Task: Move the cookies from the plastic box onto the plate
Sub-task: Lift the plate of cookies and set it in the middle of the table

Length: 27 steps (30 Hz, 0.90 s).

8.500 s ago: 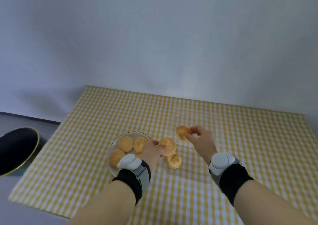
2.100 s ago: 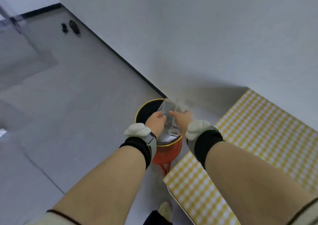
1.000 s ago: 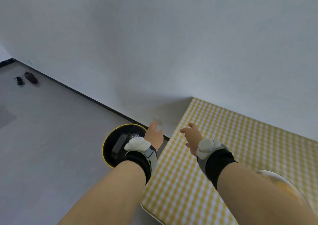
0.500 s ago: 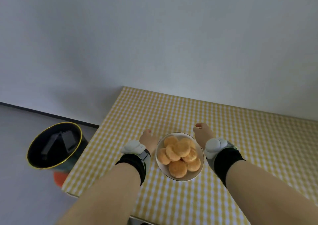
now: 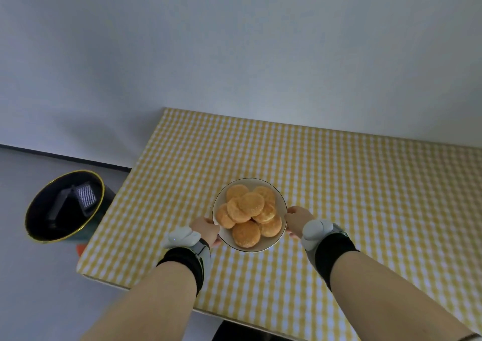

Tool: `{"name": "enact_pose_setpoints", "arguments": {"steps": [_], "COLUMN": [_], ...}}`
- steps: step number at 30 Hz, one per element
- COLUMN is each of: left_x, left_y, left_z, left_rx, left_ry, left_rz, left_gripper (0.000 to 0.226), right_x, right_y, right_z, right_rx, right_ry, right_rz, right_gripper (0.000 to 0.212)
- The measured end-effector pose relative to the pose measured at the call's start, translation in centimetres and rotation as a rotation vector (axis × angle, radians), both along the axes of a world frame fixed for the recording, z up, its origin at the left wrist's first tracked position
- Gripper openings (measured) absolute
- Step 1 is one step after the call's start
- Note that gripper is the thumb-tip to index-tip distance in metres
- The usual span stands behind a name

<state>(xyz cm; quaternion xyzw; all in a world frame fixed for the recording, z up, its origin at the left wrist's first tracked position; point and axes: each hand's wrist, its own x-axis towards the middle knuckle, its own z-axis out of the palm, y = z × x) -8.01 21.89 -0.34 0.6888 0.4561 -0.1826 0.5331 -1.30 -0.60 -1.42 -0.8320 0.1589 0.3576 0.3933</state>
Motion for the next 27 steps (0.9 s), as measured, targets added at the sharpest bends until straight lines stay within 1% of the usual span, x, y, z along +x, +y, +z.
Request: {"name": "enact_pose_setpoints", "arguments": {"steps": [3, 7, 11, 13, 16, 18, 23, 27], "left_x": [0.4, 1.9, 5.9, 9.5, 13.6, 15.4, 22.3, 25.1], "left_y": [0.1, -0.3, -1.7, -3.1, -5.5, -7.0, -11.7, -13.3], "left_z": [-0.1, 0.0, 1.5, 2.1, 2.6, 2.9, 1.3, 0.0], "left_rx": [-0.078, -0.072, -0.028, -0.003, -0.015, -0.03, -0.035, -0.018], "left_ry": [0.013, 0.0, -0.039, -0.078, -0.135, -0.152, -0.145, -0.116], "left_rz": [0.058, 0.128, -0.021, -0.149, -0.256, -0.281, -0.3, -0.293], "left_gripper": [0.021, 0.027, 0.023, 0.021, 0.022, 0.022, 0.02, 0.018], "right_x": [0.1, 0.8, 2.4, 4.3, 6.9, 8.5, 15.0, 17.8], "right_y": [0.1, 0.3, -1.3, -3.0, -5.8, -7.4, -12.4, -13.8], "right_z": [-0.2, 0.3, 1.2, 1.8, 2.2, 2.4, 1.3, -0.1], "right_rx": [0.005, -0.051, -0.102, -0.102, -0.099, -0.11, -0.143, -0.148], "right_ry": [0.0, -0.03, -0.077, -0.113, -0.17, -0.194, -0.178, -0.161], "right_rz": [-0.025, 0.001, -0.116, -0.208, -0.294, -0.31, -0.336, -0.319], "right_gripper": [0.013, 0.012, 0.025, 0.023, 0.021, 0.019, 0.014, 0.013]}}
